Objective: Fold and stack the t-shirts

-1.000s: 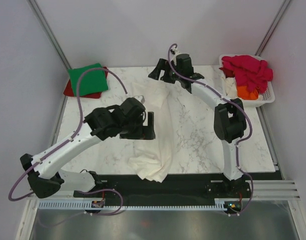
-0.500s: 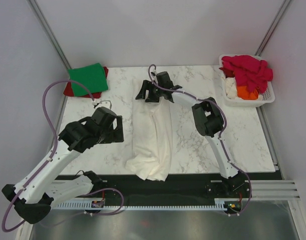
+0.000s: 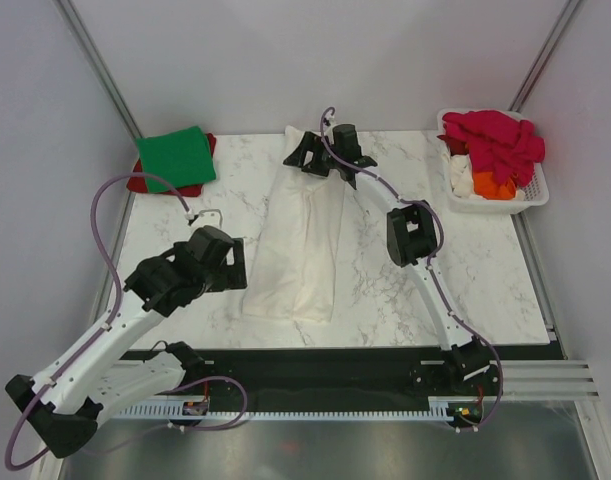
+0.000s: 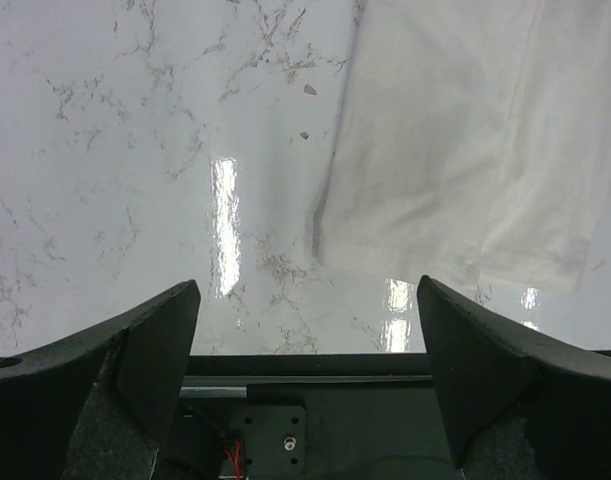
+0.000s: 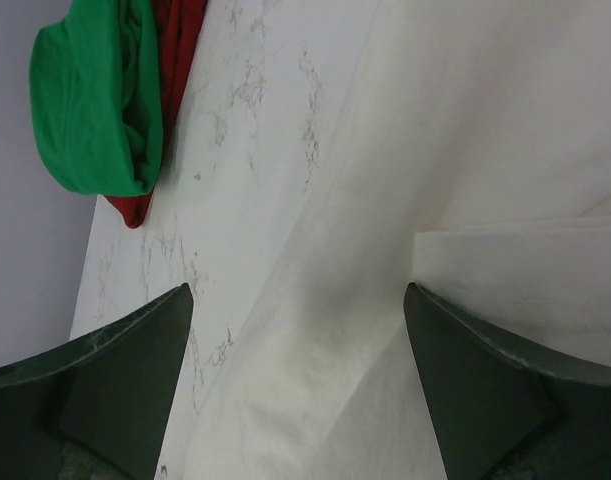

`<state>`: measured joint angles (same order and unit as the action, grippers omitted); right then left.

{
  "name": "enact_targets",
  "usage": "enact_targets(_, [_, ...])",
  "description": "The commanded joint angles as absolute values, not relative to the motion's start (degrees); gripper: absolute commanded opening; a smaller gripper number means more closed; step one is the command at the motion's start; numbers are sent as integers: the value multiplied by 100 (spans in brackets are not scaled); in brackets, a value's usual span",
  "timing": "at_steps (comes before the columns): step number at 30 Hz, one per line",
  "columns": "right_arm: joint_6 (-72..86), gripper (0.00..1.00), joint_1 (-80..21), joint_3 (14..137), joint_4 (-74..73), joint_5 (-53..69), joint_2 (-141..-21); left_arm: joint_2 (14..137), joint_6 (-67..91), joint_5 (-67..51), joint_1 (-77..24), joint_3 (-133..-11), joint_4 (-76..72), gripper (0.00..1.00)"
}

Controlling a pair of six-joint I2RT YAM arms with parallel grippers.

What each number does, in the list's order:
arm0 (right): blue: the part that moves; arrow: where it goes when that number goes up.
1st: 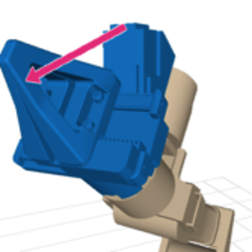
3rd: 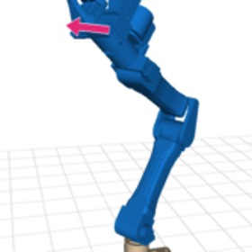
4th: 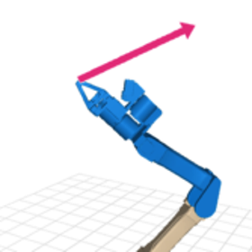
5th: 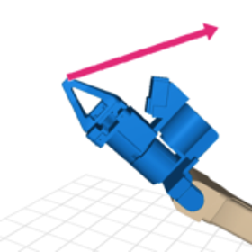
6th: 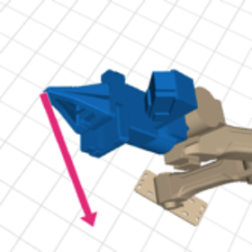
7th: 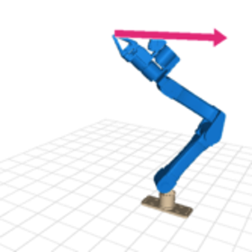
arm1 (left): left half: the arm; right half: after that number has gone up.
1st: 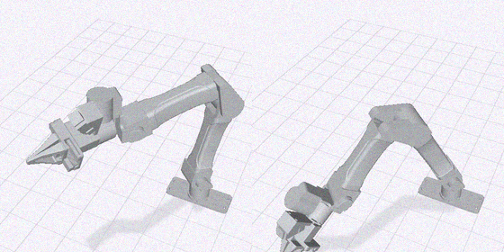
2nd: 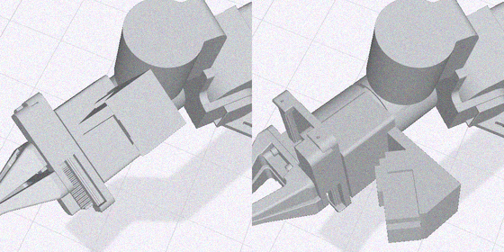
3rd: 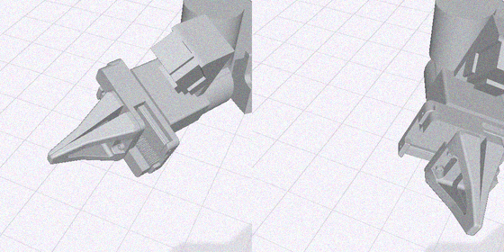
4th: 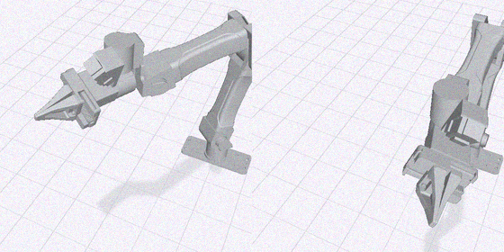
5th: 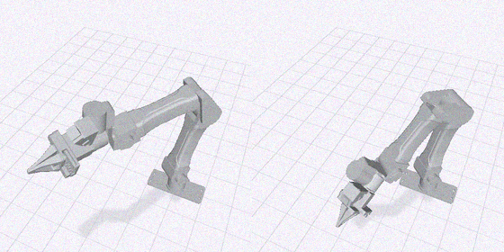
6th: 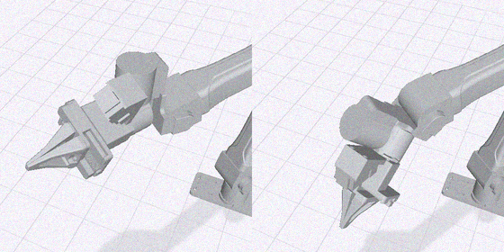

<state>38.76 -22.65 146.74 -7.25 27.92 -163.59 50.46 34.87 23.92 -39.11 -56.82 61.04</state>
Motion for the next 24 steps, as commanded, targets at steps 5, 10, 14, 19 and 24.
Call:
enact_targets(5, [2928,98,-2592,13836,-264,3560,-15533,5431,3577,2180,-3876,-5651,5370,97])
enact_targets(10, [2594,98,-2575,12914,-665,3368,-13787,5485,3744,2057,-3885,-5713,5203,96])
enact_targets(14, [2355,98,-2584,11018,-1054,2507,-12027,5388,3762,1960,-3885,-5801,5177,96])
enact_targets(19, [2812,98,-2584,7756,-1230,1785,-9998,5361,3823,1758,-3885,-5766,5142,96])
enact_targets(24, [3076,93,-2601,5516,-1239,1862,-9142,5405,4034,1565,-3876,-5599,5036,96])
